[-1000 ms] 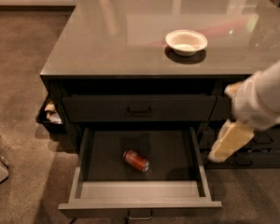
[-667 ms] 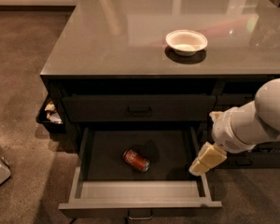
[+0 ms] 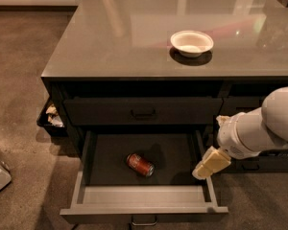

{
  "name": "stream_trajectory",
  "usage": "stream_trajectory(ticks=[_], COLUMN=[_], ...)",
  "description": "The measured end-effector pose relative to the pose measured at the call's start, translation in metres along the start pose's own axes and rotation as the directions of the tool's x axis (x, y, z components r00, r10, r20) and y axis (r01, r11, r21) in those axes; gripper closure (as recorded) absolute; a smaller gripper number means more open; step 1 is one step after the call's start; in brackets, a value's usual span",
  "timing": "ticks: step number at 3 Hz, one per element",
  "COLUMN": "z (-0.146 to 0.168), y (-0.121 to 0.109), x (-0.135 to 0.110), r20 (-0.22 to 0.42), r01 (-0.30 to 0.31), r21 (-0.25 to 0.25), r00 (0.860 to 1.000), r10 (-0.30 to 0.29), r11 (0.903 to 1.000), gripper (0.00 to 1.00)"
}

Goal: Pick coke can from middle drawer and place on counter

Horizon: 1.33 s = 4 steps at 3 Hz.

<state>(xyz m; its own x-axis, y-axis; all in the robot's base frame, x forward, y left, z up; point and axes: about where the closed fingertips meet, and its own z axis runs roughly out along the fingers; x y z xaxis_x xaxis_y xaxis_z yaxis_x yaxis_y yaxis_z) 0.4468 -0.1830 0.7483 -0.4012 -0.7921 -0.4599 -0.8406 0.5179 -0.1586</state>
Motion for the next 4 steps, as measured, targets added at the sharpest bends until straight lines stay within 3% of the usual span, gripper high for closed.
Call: stream_trajectory(ticks=[1, 2, 3, 4], z=[0.044, 0.113, 0.182, 0.261], y=[0.009, 0.019, 0.040, 0.066], x=[-0.005, -0.025, -0.052, -0.076], r20=[0.087, 0.189, 0.262, 0.295], r01=[-0.039, -0.040, -0.015, -0.002], r21=[-0.028, -0.088, -0.160, -0.216], r00=[0.995, 0.980, 0.963, 0.953], r10=[0.041, 0.056, 0.058, 0.067], r11=[0.9989, 0.9953, 0.9870, 0.9763], gripper=[0.00, 0.00, 0.00, 0.00])
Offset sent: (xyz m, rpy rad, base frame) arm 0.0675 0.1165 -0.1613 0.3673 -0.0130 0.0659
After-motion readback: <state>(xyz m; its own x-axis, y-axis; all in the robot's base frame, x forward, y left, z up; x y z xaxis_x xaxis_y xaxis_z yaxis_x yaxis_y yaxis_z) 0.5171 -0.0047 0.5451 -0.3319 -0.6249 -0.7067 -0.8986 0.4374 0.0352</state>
